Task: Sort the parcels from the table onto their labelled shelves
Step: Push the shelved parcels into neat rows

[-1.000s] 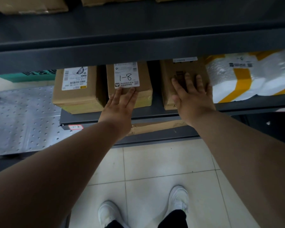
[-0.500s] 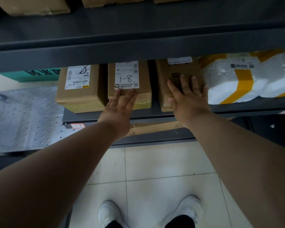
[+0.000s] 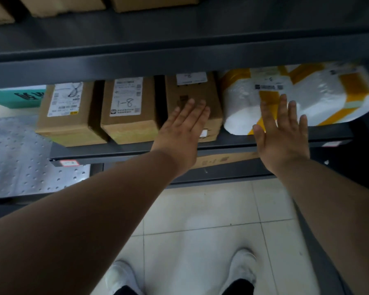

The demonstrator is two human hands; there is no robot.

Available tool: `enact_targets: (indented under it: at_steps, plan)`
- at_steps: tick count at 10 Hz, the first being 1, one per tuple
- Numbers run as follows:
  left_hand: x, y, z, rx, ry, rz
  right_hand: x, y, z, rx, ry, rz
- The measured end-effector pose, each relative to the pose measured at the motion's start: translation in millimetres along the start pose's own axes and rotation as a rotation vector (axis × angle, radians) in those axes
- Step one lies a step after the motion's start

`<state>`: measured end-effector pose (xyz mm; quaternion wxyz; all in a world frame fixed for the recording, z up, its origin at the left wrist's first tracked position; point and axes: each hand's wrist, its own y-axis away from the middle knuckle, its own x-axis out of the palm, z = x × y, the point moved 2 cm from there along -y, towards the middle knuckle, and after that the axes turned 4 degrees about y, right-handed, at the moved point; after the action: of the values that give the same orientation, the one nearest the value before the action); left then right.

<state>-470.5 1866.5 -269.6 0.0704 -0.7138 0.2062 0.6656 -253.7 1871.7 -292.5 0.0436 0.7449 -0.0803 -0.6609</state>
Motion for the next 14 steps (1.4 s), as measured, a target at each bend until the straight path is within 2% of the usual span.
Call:
enact_targets:
  at_steps: [2, 3, 4, 5, 6, 7, 8, 9, 11, 14]
  plan:
    - [9.2, -34.5, -67.4, 0.029, -0.011, 0.021, 3.3, -21.8, -56.7, -0.003, -0.021, 0.039]
    - [16.2, -48.8, -89.8, -0.01, -0.01, 0.05, 8.7, -34.9, -72.4, -0.05, -0.085, 0.087]
    - [20.7, -60.4, -105.7, -0.042, -0.033, 0.06, 15.8, -39.5, -78.9, -0.097, -0.254, 0.185]
    - [26.8, -68.8, -116.3, -0.07, -0.042, 0.066, 21.0, -41.4, -81.2, -0.169, -0.246, 0.124]
    - [30.3, -77.5, -126.5, -0.079, -0.037, 0.075, 19.3, -50.0, -103.5, -0.123, -0.133, -0.018]
    - [30.4, -88.6, -136.6, -0.088, -0.028, 0.073, 17.7, -64.8, -141.4, -0.018, -0.056, -0.091]
    - [32.3, -100.4, -145.5, -0.106, -0.012, 0.058, 22.3, -83.3, -166.9, 0.005, -0.017, -0.032]
    - [37.2, -107.7, -149.8, -0.122, 0.004, 0.051, 29.9, -98.4, -180.0, 0.0, -0.091, 0.093]
    - [41.1, -107.3, -152.1, -0.135, -0.001, 0.042, 35.2, -103.8, -193.6, 0.038, -0.118, 0.088]
    - [39.5, -114.6, -153.3, -0.141, 0.012, 0.07, 39.8, -108.3, -207.6, -0.006, -0.076, 0.093]
